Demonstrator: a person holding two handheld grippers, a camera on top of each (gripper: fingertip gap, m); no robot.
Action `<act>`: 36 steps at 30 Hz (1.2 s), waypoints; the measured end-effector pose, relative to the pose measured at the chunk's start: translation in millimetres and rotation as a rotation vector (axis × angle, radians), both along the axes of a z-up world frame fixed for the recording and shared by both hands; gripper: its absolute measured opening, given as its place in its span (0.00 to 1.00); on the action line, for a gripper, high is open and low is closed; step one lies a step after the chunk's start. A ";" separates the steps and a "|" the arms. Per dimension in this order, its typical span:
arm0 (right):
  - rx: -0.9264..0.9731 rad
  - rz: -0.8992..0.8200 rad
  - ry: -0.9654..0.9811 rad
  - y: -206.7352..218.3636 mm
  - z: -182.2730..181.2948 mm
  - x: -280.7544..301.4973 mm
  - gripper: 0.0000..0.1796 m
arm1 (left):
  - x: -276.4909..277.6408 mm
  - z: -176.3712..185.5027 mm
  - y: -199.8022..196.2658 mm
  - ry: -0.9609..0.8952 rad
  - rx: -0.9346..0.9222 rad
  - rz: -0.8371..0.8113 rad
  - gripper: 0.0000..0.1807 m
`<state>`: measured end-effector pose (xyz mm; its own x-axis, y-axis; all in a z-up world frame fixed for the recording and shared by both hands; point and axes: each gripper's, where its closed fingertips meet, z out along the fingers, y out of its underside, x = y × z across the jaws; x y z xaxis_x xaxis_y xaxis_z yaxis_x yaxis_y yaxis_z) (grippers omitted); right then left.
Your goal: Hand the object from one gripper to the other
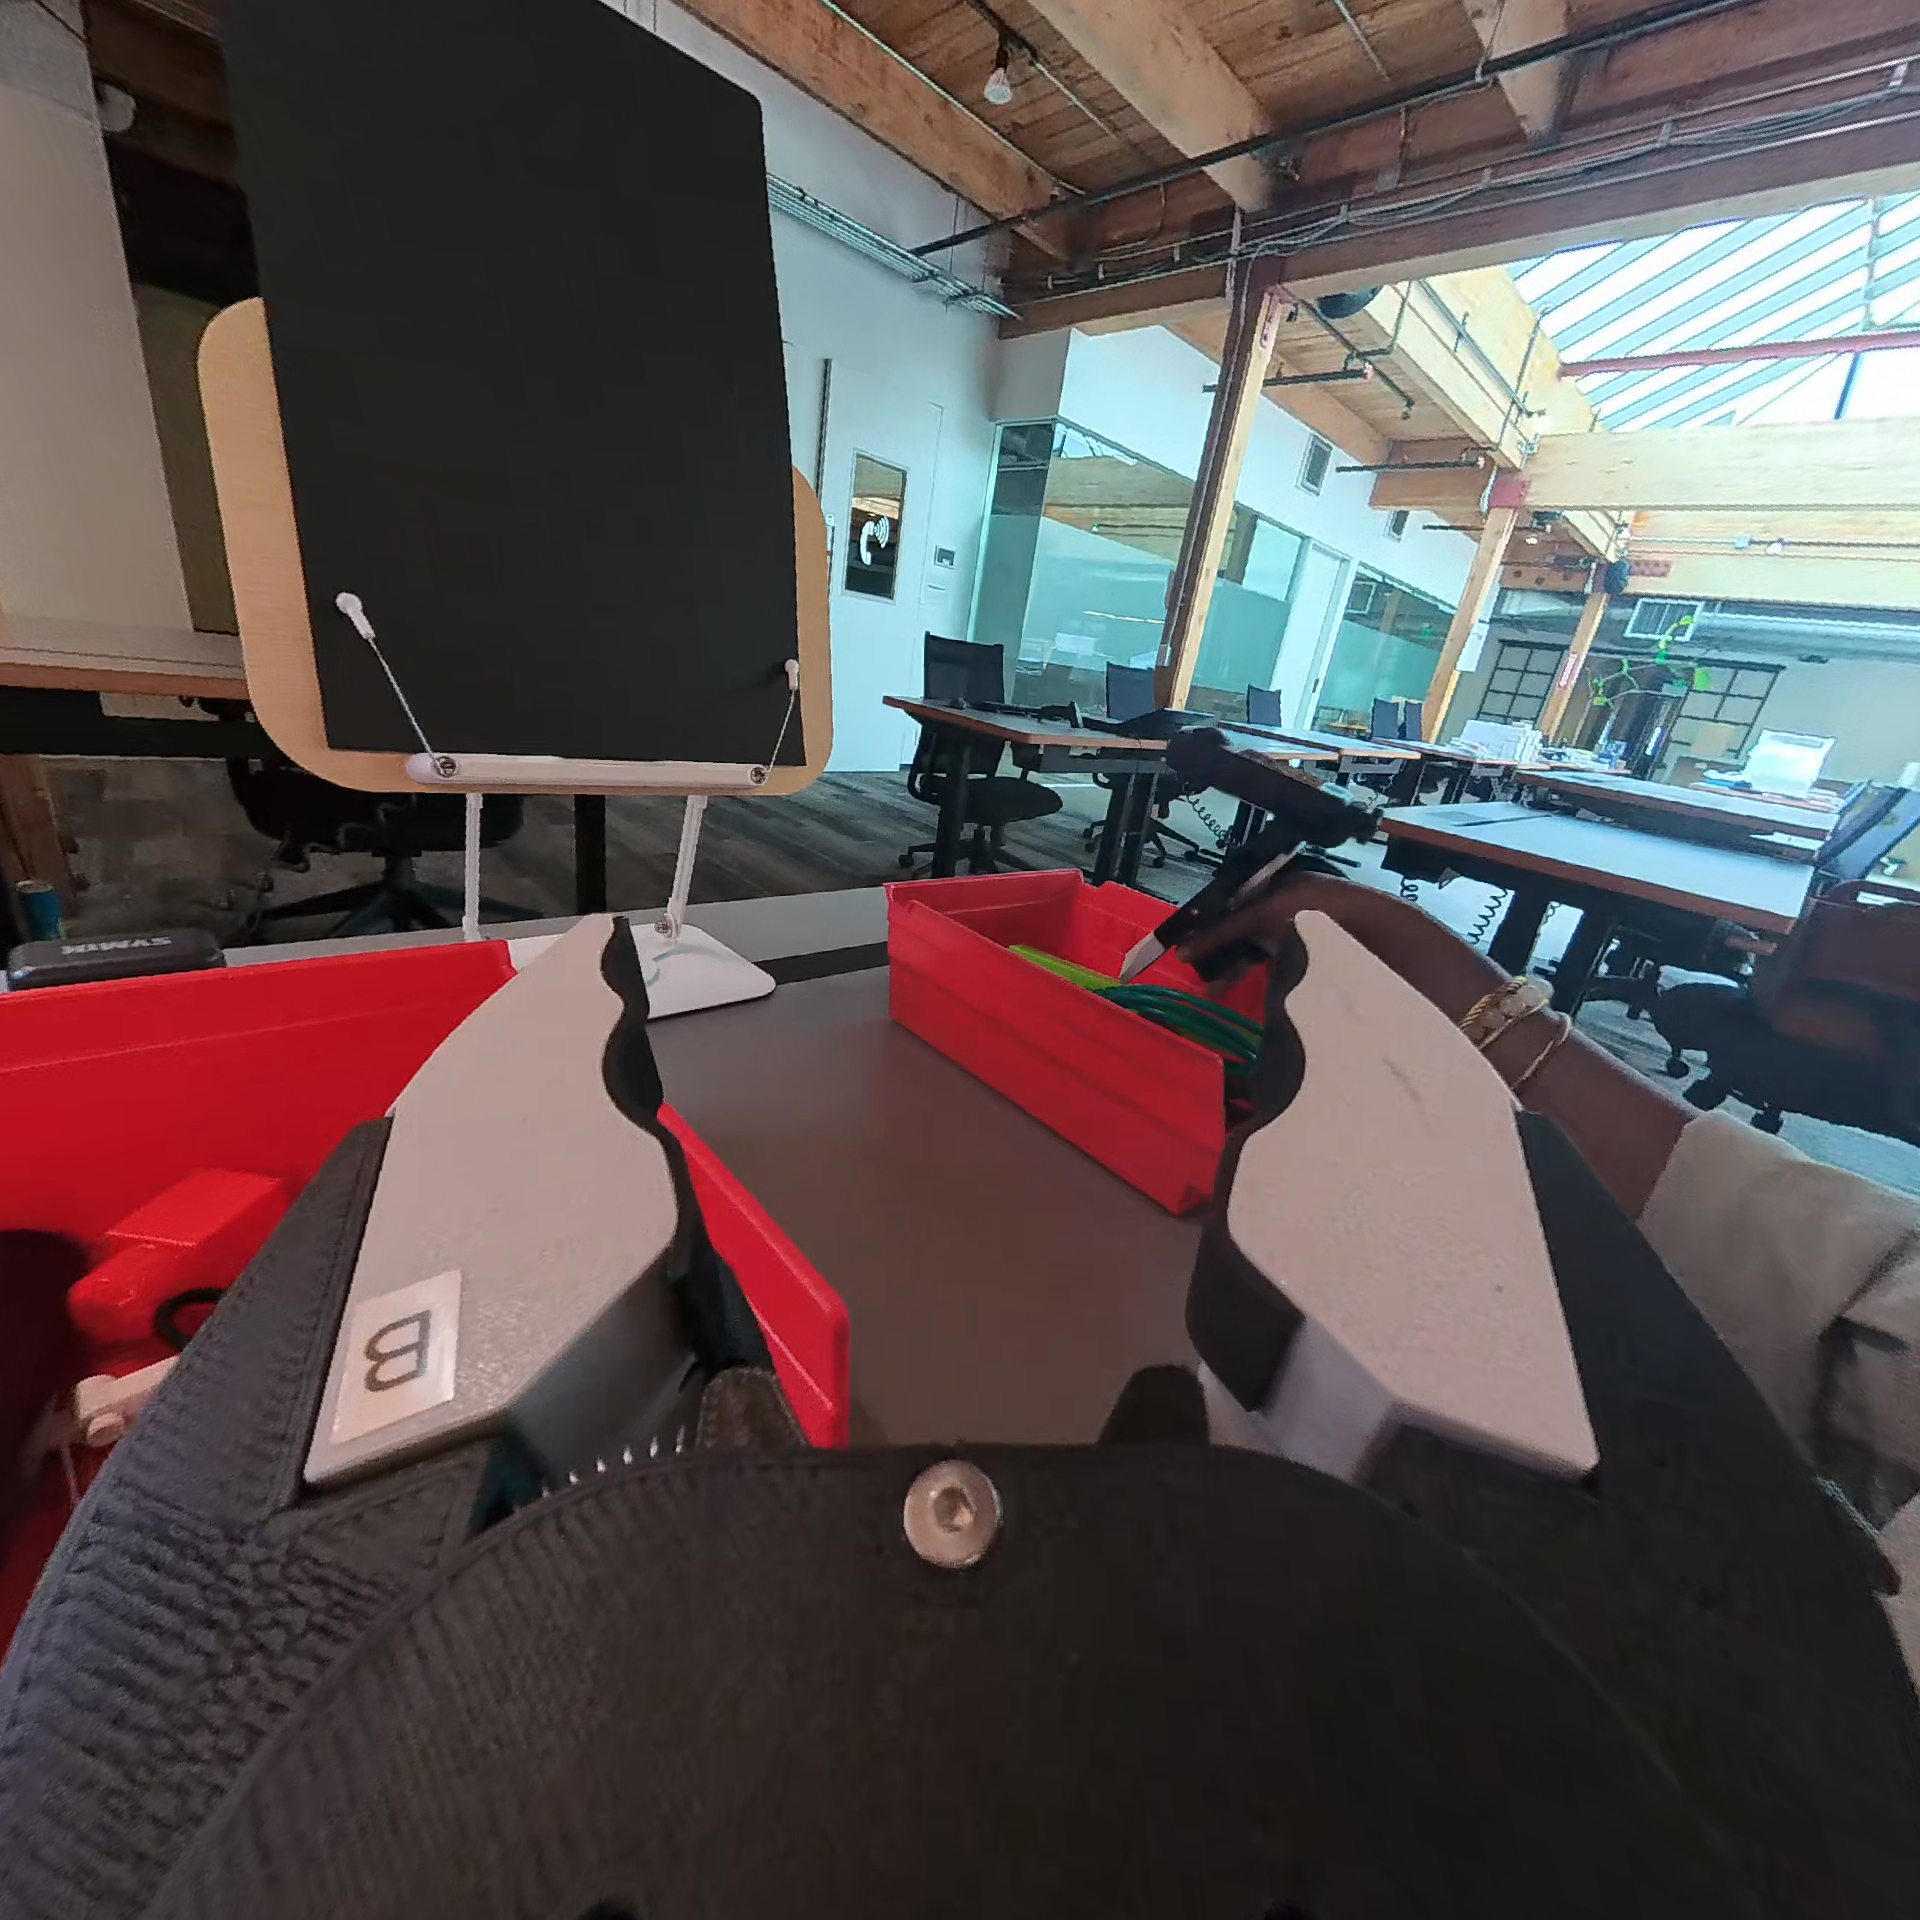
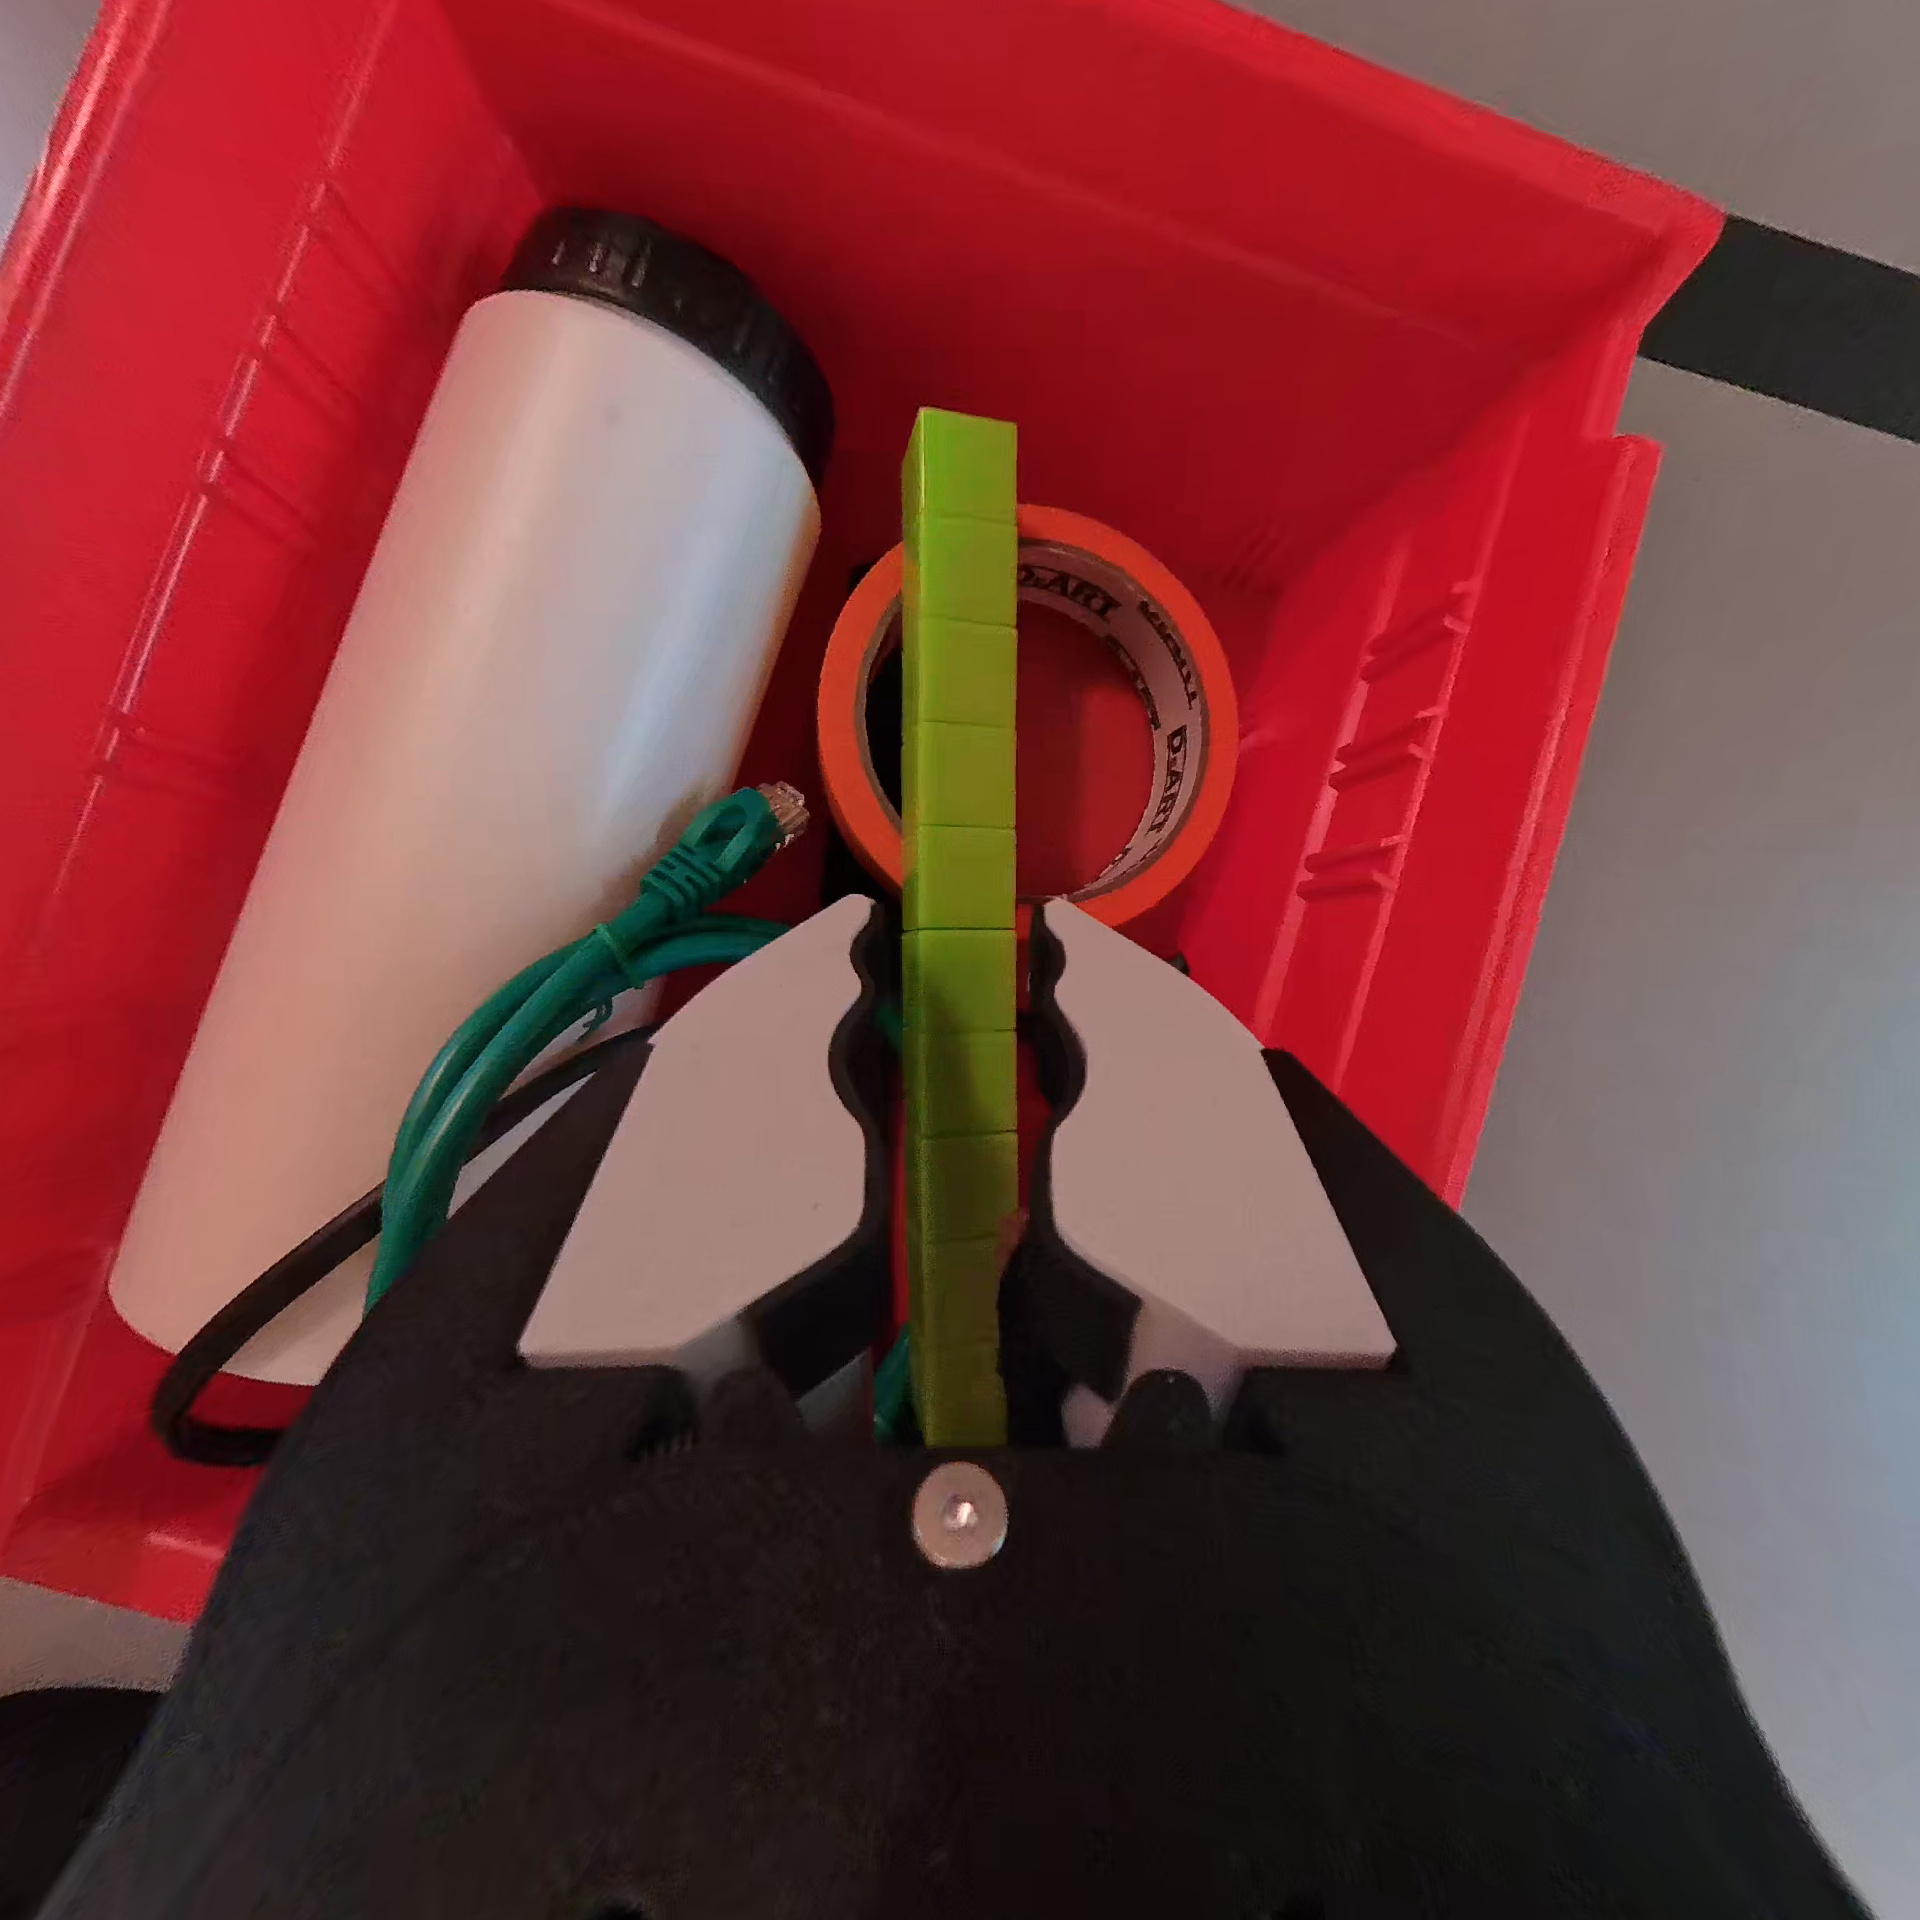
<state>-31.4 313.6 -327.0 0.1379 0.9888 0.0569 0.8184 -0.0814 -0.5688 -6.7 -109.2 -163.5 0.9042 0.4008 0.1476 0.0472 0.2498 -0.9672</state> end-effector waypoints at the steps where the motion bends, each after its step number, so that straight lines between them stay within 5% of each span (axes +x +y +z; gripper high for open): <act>1: 0.001 0.000 0.007 0.2 1.5 0.5 0.16 | -0.8 -0.2 -0.9 0.003 -0.002 0.004 0.63; 5: 0.017 -0.008 0.177 -0.6 28.6 -3.5 0.19 | -3.9 -1.0 -5.2 0.018 -0.018 0.034 0.62; 11: -0.126 0.130 0.710 -51.6 113.2 17.3 0.20 | -8.0 -3.6 -10.6 0.040 -0.051 0.068 0.56; 18: -0.149 0.331 1.236 -123.2 179.9 97.4 0.63 | -17.7 -15.5 -13.6 0.057 -0.149 0.110 0.55; 22: -0.169 0.329 1.305 -140.6 183.8 127.1 0.81 | -26.9 -18.6 -17.0 0.065 -0.197 0.130 0.55; 29: -0.111 0.301 1.319 -138.6 175.9 154.9 0.81 | -64.1 -34.0 -29.3 0.119 -0.498 0.182 0.52; 36: -0.127 0.240 1.385 -123.0 184.0 168.4 0.81 | -85.8 -86.2 -14.8 -0.179 -0.831 -0.068 0.45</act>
<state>136.9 190.6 -143.0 -0.1618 0.9840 -0.0740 -0.3883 -0.1324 -0.9120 -92.5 -124.0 -249.7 0.9214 0.3876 -0.0269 0.2064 -0.5470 -0.8113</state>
